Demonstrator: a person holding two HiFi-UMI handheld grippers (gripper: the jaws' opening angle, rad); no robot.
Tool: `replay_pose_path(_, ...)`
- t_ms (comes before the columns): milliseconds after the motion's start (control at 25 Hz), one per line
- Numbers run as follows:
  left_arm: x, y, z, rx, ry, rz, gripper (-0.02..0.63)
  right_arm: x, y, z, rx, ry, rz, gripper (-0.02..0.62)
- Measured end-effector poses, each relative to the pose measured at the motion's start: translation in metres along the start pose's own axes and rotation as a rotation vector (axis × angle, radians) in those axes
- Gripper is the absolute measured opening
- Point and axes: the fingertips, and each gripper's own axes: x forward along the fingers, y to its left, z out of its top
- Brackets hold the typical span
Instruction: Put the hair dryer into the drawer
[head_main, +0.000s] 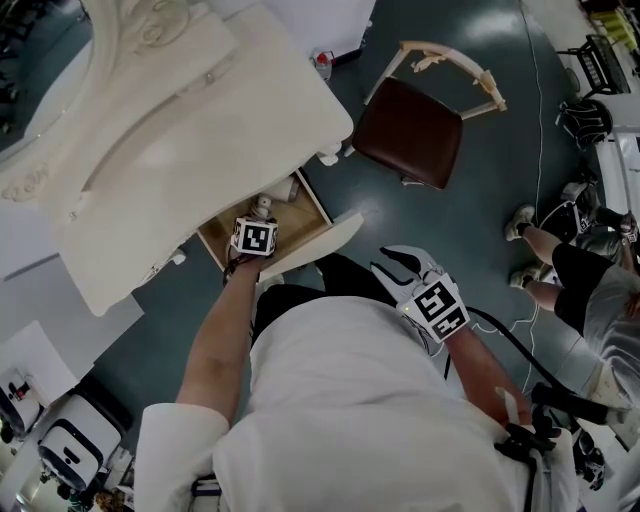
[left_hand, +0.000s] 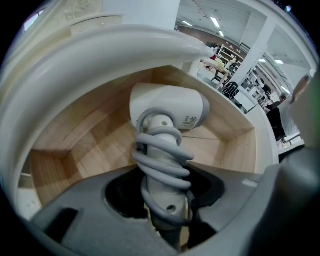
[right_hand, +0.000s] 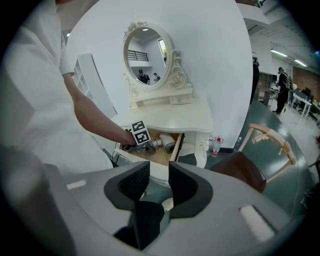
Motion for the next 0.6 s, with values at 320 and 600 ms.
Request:
replay_pose_path(320,0.015,0.007,-0.006,-0.010,0.027,-0.039,0.204,0.016,-0.001,0.004,-0.015,0.030,0.022,0.120)
replay_pose_path(600,0.005,-0.001,0.003,-0.033,0.079,-0.044,0.209,0.020,-0.013,0.014,-0.019,0.044,0.049,0.120)
